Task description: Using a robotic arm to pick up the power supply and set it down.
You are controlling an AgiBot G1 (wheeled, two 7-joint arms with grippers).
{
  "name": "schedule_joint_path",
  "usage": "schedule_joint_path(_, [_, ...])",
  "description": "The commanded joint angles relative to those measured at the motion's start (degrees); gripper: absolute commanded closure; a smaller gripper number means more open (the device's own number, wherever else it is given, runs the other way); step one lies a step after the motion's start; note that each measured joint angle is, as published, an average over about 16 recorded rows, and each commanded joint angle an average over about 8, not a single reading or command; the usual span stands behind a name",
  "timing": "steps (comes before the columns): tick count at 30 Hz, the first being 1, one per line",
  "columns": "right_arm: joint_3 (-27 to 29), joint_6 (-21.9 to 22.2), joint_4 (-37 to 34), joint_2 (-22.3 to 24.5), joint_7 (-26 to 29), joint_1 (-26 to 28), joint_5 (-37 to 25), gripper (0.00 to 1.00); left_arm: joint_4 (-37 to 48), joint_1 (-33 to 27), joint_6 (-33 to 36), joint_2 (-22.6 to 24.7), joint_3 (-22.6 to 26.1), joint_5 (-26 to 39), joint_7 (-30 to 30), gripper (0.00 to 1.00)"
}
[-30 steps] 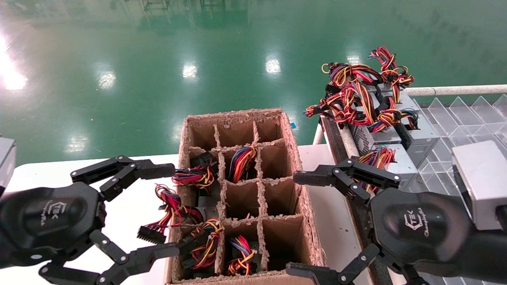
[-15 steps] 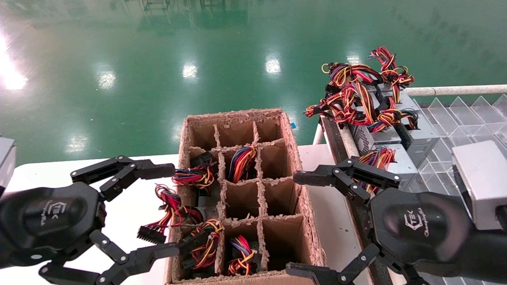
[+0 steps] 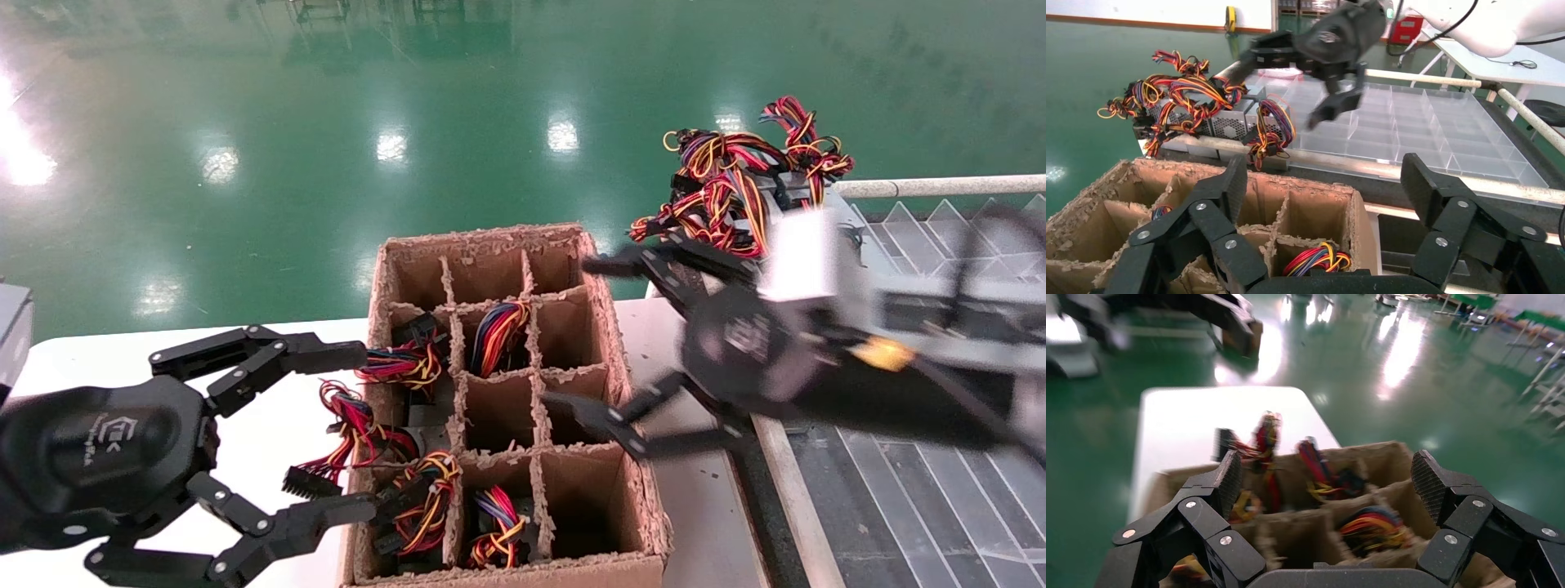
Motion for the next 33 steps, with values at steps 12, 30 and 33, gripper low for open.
schedule_joint_path(12, [-6.90,12.74,1.10,-9.57,-5.91,5.55,-22.29,0.00,0.00,0.00,0.00,0.00,0.00,0.00,0.00,1.00])
schedule_joint_path(30, [-12.17,21.64,-1.55,-15.89,-5.23,2.53,-36.43,0.80,0.00,0.00,0.00,0.00,0.00,0.00,0.00,1.00])
schedule_joint_path(33, [-12.33,23.85,-2.46,-17.10,-6.10,2.06,-37.80,1.00,0.00,0.00,0.00,0.00,0.00,0.00,0.00,1.00])
